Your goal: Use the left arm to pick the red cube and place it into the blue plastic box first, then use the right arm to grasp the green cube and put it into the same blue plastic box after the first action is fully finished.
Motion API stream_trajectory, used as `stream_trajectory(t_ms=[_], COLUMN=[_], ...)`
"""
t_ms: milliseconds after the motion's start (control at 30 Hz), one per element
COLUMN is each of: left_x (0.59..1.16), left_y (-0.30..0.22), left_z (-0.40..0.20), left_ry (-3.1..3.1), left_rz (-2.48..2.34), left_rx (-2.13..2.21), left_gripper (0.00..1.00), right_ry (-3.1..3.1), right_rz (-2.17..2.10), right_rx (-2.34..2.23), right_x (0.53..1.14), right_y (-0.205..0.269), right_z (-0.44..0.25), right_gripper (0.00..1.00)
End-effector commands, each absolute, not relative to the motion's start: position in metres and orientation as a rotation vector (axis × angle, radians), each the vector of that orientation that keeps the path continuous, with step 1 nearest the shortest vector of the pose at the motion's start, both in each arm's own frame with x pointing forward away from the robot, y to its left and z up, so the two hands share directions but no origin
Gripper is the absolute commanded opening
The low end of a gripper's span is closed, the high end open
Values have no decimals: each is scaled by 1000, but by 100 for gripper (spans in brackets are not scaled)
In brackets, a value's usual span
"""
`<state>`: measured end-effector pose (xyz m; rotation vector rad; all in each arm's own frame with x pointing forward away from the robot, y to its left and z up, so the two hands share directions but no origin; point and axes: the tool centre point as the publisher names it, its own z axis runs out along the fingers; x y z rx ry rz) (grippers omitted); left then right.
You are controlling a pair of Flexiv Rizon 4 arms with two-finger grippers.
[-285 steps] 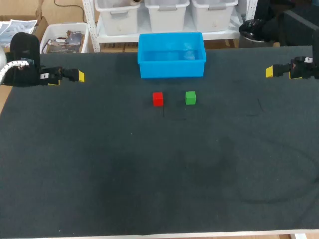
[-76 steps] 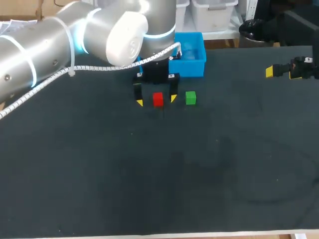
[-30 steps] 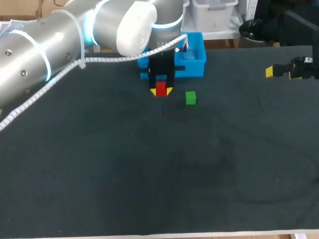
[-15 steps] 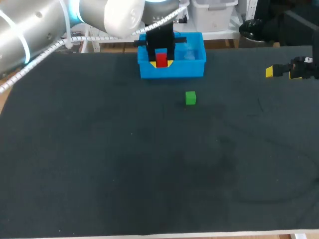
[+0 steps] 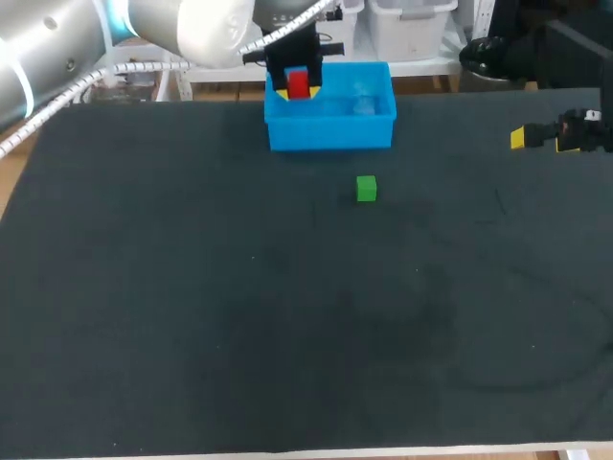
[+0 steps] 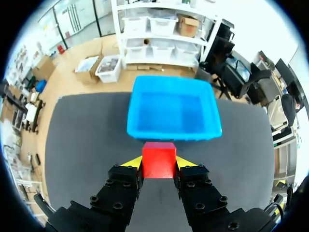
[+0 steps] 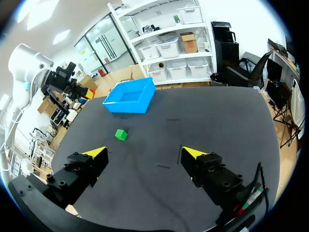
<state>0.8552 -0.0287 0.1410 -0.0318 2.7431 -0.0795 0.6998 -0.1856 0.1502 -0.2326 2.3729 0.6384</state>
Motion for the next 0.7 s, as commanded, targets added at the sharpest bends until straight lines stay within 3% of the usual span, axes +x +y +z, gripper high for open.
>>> stream_trajectory(t_ms=[33,700], left_x=[885,963], left_y=[-31,-38], left_z=[143,130], left_ry=[2756,2756], left_rz=[-78,-229], left_rx=[-27,-60], left_gripper=[0,0], right_ry=[2374,2374], right_rz=[637,637], right_rx=[-232,-232], right_x=[700,700], right_y=[-185,-185], right_z=[150,150], right_gripper=[100,100])
